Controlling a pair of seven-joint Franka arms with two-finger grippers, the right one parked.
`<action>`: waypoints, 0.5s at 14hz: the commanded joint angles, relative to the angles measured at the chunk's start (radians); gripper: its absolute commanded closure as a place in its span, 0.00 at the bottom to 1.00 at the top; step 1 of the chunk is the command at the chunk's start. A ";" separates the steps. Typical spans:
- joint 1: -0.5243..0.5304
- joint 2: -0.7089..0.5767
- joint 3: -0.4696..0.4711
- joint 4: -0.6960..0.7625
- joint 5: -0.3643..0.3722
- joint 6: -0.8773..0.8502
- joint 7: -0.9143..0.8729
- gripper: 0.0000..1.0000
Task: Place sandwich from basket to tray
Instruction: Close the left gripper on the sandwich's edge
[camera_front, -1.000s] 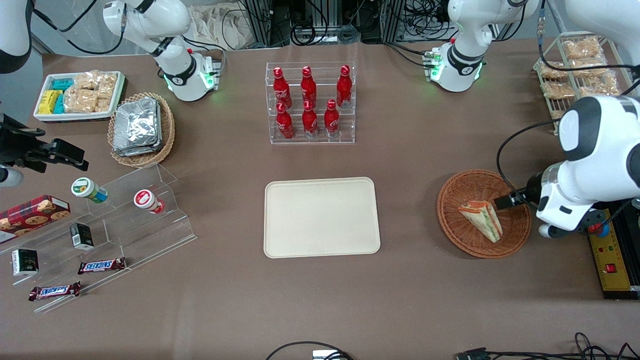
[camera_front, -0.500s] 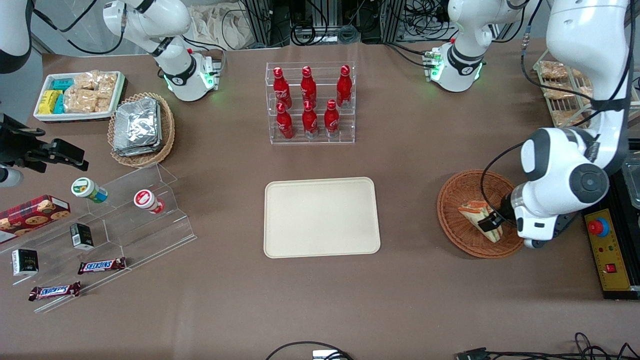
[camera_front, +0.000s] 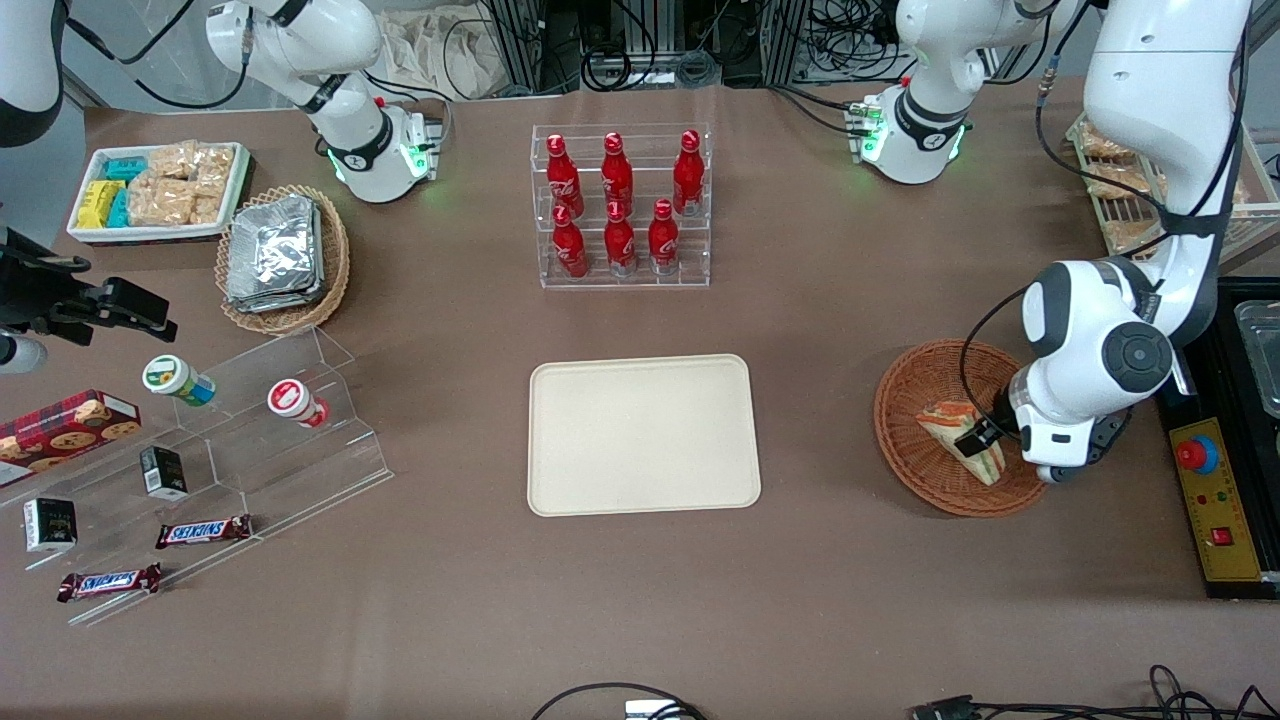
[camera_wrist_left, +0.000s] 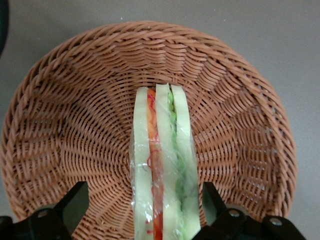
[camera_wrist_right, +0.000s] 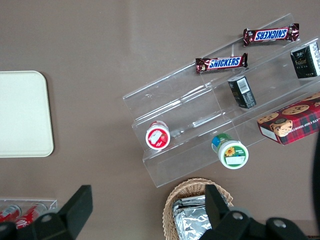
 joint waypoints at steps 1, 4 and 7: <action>0.004 0.031 -0.007 -0.004 0.024 0.050 -0.038 0.18; 0.003 0.028 -0.010 0.002 0.022 0.036 -0.055 0.98; -0.001 0.010 -0.012 0.026 0.021 0.009 -0.049 1.00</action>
